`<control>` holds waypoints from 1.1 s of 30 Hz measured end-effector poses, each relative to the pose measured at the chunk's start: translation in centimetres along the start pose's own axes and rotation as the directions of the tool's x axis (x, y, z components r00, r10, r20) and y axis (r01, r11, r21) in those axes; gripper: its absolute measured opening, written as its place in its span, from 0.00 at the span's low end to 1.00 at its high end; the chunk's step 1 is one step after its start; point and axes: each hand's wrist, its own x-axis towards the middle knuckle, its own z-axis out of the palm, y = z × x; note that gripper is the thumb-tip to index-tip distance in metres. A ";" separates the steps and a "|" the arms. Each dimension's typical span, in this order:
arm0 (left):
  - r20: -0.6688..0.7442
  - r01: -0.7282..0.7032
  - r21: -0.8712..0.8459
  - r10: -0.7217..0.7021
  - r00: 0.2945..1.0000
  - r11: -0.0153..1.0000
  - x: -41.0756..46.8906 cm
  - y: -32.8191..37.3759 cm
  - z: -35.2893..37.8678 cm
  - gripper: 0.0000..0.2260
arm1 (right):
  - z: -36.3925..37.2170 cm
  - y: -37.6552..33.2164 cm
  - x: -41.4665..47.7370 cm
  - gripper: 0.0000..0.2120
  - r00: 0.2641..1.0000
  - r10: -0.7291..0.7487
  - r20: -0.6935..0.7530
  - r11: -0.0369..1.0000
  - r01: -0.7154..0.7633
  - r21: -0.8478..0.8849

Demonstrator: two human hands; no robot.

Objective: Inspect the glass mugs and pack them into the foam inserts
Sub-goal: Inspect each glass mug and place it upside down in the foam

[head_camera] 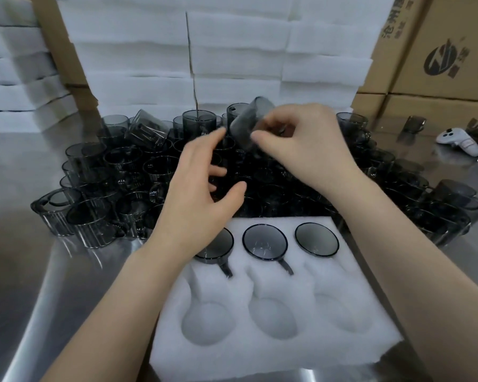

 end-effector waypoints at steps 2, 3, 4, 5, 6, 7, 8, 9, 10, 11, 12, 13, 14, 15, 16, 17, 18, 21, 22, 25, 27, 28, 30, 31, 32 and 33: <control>0.049 -0.001 -0.052 0.004 0.999 0.999 0.0 0.2 0.2 0.40 | 0.3 -1.2 -1.4 0.02 0.993 -0.037 0.108 0.996 0.028 0.086; 0.067 0.003 -0.054 0.001 0.998 0.999 -0.1 0.2 0.3 0.43 | 0.6 -1.6 -2.0 0.02 0.987 -0.057 0.150 0.994 0.042 0.103; 0.071 0.011 -0.044 -0.008 0.997 0.999 -0.1 0.2 0.4 0.45 | 0.7 -1.8 -2.5 0.03 0.979 -0.075 0.189 0.991 0.053 0.122; 0.062 0.024 -0.031 -0.022 0.998 0.999 -0.1 0.2 0.4 0.46 | 0.8 -1.9 -2.8 0.04 0.971 -0.087 0.225 0.986 0.052 0.156; 0.045 0.042 -0.019 -0.041 0.998 0.999 0.0 0.2 0.4 0.45 | 0.8 -1.8 -3.0 0.05 0.963 -0.095 0.253 0.978 0.043 0.206; 0.027 0.061 -0.011 -0.061 0.998 0.998 0.0 0.2 0.4 0.44 | 0.8 -1.7 -3.1 0.04 0.958 -0.103 0.269 0.966 0.032 0.258; 0.011 0.074 -0.004 -0.074 0.997 0.997 0.1 0.2 0.4 0.43 | 0.8 -1.6 -3.1 0.04 0.957 -0.108 0.269 0.954 0.023 0.299; -0.001 0.079 0.003 -0.079 0.997 0.997 0.1 0.3 0.4 0.41 | 0.9 -1.4 -3.1 0.06 0.961 -0.102 0.257 0.944 0.013 0.329; -0.010 0.080 0.007 -0.080 0.997 0.997 0.2 0.3 0.4 0.38 | 1.0 -1.1 -3.0 0.10 0.967 -0.086 0.240 0.936 -0.004 0.353; -0.018 0.083 0.008 -0.083 0.996 0.997 0.2 0.4 0.3 0.35 | 1.0 -0.8 -2.9 0.15 0.971 -0.060 0.231 0.929 -0.031 0.370; -0.023 0.086 0.003 -0.086 0.996 0.996 0.2 0.5 0.3 0.32 | 1.1 -0.4 -2.7 0.20 0.971 -0.022 0.239 0.918 -0.075 0.389; -0.024 0.089 -0.011 -0.090 0.996 0.996 0.2 0.6 0.2 0.30 | 1.2 -0.1 -2.7 0.24 0.963 0.021 0.269 0.899 -0.136 0.417; -0.020 0.091 -0.036 -0.092 0.996 0.995 0.2 0.7 0.2 0.29 | 1.2 0.3 -2.7 0.28 0.946 0.063 0.318 0.870 -0.208 0.447; -0.012 0.090 -0.063 -0.091 0.996 0.994 0.1 0.7 0.2 0.28 | 1.4 0.6 -2.7 0.30 0.920 0.095 0.379 0.837 -0.280 0.471; -0.002 0.083 -0.079 -0.083 0.997 0.993 0.1 0.8 0.3 0.27 | 1.5 0.9 -2.8 0.31 0.892 0.111 0.438 0.800 -0.342 0.493; 0.009 0.071 -0.078 -0.070 0.997 0.994 0.1 0.8 0.3 0.26 | 1.7 1.2 -2.9 0.31 0.868 0.112 0.484 0.762 -0.388 0.519; 0.020 0.059 -0.066 -0.058 0.998 0.996 0.0 0.9 0.3 0.25 | 1.9 1.4 -3.0 0.30 0.855 0.101 0.509 0.730 -0.411 0.546; 0.027 0.011 -0.009 -0.011 1.000 1.000 0.2 1.0 0.2 0.24 | 2.3 1.9 -3.2 0.24 0.870 0.072 0.488 0.675 -0.403 0.618; 0.023 -0.013 0.009 0.012 1.000 1.000 0.2 1.0 0.2 0.24 | 2.4 1.8 -3.3 0.22 0.879 0.079 0.471 0.657 -0.401 0.638; 0.040 -0.079 0.056 0.077 0.996 0.995 0.3 1.3 0.4 0.26 | 2.6 1.6 -3.4 0.15 0.888 0.129 0.441 0.578 -0.429 0.694; 0.058 -0.106 0.078 0.101 0.993 0.991 0.3 1.4 0.5 0.27 | 2.5 1.5 -3.4 0.11 0.885 0.173 0.433 0.548 -0.452 0.704; 0.067 -0.111 0.078 0.106 0.992 0.991 0.3 1.4 0.5 0.27 | 2.5 1.5 -3.4 0.10 0.879 0.194 0.435 0.528 -0.467 0.709; 0.080 -0.123 0.067 0.118 0.990 0.990 0.4 1.4 0.5 0.28 | 2.4 1.7 -3.2 0.08 0.864 0.208 0.459 0.457 -0.501 0.735; 0.080 -0.128 0.055 0.124 0.989 0.990 0.4 1.4 0.4 0.28 | 2.3 1.7 -3.1 0.08 0.856 0.203 0.476 0.411 -0.516 0.751; 0.076 -0.129 0.038 0.126 0.989 0.991 0.4 1.4 0.4 0.29 | 2.2 1.8 -3.0 0.11 0.847 0.197 0.494 0.367 -0.531 0.764; 0.069 -0.125 0.016 0.124 0.990 0.992 0.4 1.4 0.4 0.29 | 2.2 2.0 -3.0 0.15 0.837 0.191 0.512 0.329 -0.546 0.770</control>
